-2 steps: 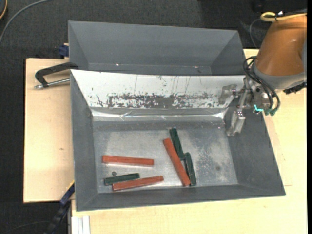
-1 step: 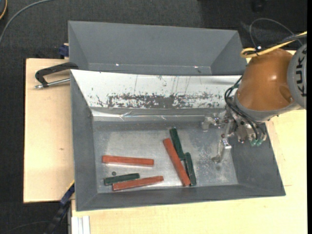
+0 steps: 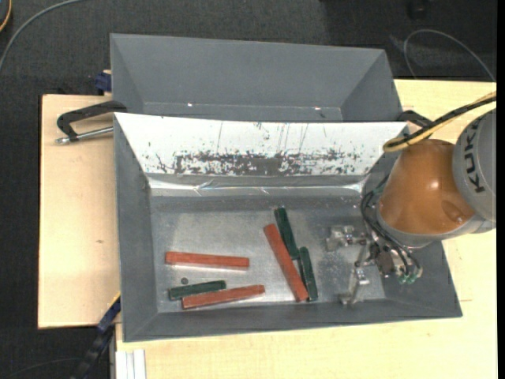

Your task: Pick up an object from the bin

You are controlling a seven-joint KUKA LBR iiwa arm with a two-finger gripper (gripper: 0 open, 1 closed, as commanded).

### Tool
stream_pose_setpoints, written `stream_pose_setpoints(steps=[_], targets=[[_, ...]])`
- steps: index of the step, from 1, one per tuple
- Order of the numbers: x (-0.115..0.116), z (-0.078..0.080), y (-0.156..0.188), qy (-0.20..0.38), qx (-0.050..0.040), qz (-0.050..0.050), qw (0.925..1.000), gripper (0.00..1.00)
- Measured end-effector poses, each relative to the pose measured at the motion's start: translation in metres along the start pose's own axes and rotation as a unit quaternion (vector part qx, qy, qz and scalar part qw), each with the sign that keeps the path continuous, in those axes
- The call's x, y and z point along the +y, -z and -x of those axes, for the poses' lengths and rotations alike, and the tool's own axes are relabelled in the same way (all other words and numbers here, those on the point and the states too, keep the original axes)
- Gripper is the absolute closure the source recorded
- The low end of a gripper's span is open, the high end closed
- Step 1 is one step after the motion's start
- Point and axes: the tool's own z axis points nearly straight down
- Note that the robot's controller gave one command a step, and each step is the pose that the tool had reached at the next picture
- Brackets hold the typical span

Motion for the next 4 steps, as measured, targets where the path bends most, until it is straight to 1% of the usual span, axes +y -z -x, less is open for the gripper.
stream_pose_setpoints(steps=[1,2,3,4], targets=[[0.039,0.060,0.005,-0.079,-0.0084,0.000,0.9968,0.00],[0.122,0.057,0.047,-0.068,-0.0089,0.001,0.9977,0.00],[0.079,0.024,0.004,0.153,-0.0053,-0.002,0.9882,0.00],[0.074,0.022,0.005,0.319,-0.0068,-0.003,0.9478,0.00]])
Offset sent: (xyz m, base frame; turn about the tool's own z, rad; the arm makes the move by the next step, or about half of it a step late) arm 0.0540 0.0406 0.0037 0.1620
